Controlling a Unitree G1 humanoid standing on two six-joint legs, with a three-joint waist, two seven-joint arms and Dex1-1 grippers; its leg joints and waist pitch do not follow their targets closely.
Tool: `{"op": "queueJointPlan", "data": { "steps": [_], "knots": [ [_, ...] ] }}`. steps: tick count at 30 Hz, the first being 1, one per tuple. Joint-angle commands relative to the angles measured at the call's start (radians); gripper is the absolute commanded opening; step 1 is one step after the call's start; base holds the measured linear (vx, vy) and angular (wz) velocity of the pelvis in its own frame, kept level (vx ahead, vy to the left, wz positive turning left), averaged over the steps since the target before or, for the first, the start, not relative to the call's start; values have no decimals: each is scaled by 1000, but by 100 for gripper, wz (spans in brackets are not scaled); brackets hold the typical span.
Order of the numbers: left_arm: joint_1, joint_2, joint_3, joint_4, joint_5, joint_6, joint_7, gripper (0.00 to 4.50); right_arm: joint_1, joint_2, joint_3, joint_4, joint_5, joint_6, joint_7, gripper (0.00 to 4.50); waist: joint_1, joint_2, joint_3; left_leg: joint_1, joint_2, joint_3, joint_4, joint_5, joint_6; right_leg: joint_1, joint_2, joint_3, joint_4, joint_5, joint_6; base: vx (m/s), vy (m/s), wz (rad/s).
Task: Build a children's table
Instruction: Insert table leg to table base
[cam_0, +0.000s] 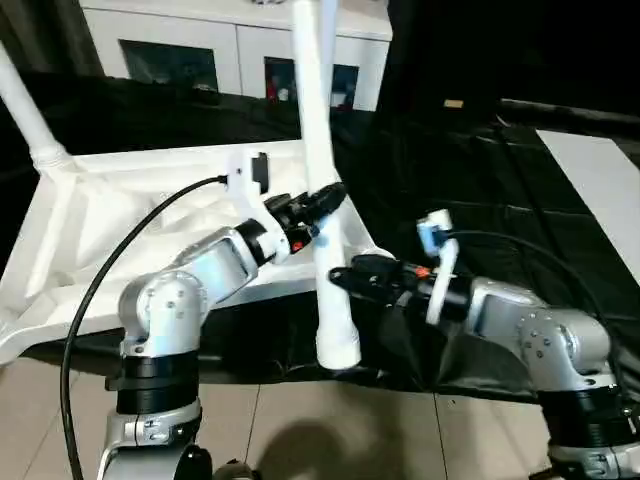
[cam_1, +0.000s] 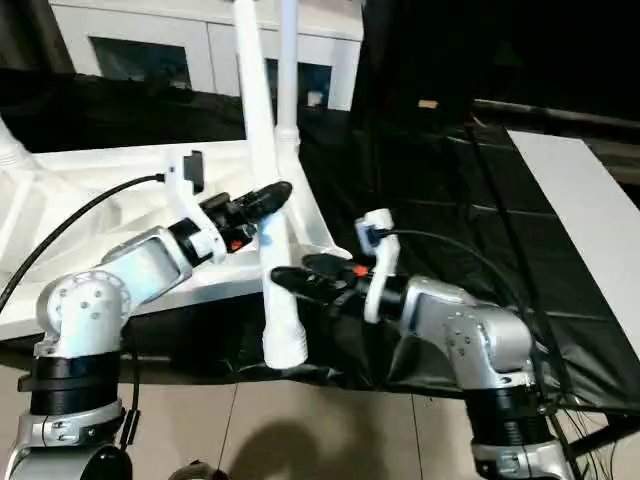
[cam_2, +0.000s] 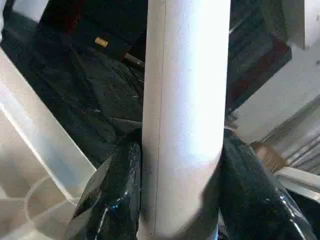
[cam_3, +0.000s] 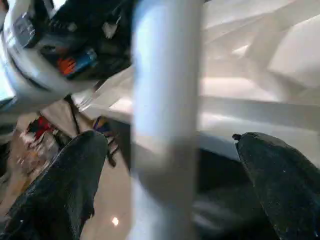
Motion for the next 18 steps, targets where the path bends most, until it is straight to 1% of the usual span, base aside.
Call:
{"op": "queueJointPlan", "data": {
  "steps": [1, 4, 5, 6, 9, 12, 14, 15, 16, 17, 18],
  "knots": [
    [-13, 2, -22, -34, 13, -14, -20, 177, -8, -2, -2, -21, 12, 25, -15, 450, 1, 4, -64, 26, 27, -20, -75, -246, -67, 36, -51, 39, -83, -279, -92, 0, 0, 0],
    [-10, 6, -42, -50, 18, -25, -38, 177, -16, 8, -2, -9, 21, 70, -35, 450, 1, 2, -63, 25, 27, -20, -77, -246, -74, 36, -51, 38, -82, -281, -97, 0, 0, 0],
    [-10, 6, -42, -50, 18, -25, -38, 177, -16, 8, -2, -9, 21, 70, -35, 450, 1, 2, -63, 25, 27, -20, -77, -246, -74, 36, -51, 38, -82, -281, -97, 0, 0, 0],
    [-7, 10, -57, -58, 17, -39, -66, 177, -19, 8, 0, -4, 22, 88, -42, 450, 0, -2, -63, 23, 25, -19, -76, -247, -74, 36, -52, 39, -84, -285, -95, 0, 0, 0],
    [5, 15, -78, -80, -8, -45, -126, 177, -18, -6, 14, 2, 26, 105, -18, 450, 2, -2, -64, 23, 27, -19, -77, -239, -74, 36, -54, 39, -84, -295, -88, 0, 0, 0],
    [14, 19, -91, -94, -20, -44, -154, 177, -20, -15, 26, 3, 26, 106, -1, 450, 1, -2, -63, 23, 27, -19, -76, -240, -76, 36, -54, 40, -83, -288, -93, 0, 0, 0],
    [20, 26, -103, -109, -28, -36, -174, 177, -23, -21, 36, 1, 23, 102, 14, 422, 0, -2, -63, 22, 26, -18, -76, -241, -74, 36, -54, 40, -83, -292, -91, 0, 0, 0],
    [22, 29, -107, -112, -29, -34, -179, 177, -25, -25, 40, -1, 20, 100, 21, 415, 0, -4, -62, 22, 27, -18, -76, -240, -73, 36, -54, 40, -83, -294, -90, 0, 0, 0],
    [23, 31, -110, -114, -30, -33, -181, 177, -25, -27, 41, -5, 23, 100, 28, 415, 1, -3, -62, 22, 27, -18, -76, -240, -74, 36, -54, 40, -83, -297, -88, 0, 0, 0],
    [25, 35, -115, -115, -27, -34, -184, 177, -24, -30, 40, -13, 28, 103, 35, 412, 0, -4, -62, 22, 27, -18, -77, -246, -75, 36, -54, 40, -84, -307, -86, 0, 0, 0],
    [25, 35, -115, -115, -27, -34, -184, 177, -24, -30, 40, -13, 28, 103, 35, 402, 0, -4, -62, 22, 27, -18, -77, -246, -75, 36, -54, 40, -84, -307, -86, 0, 0, 0]
  ]
}}
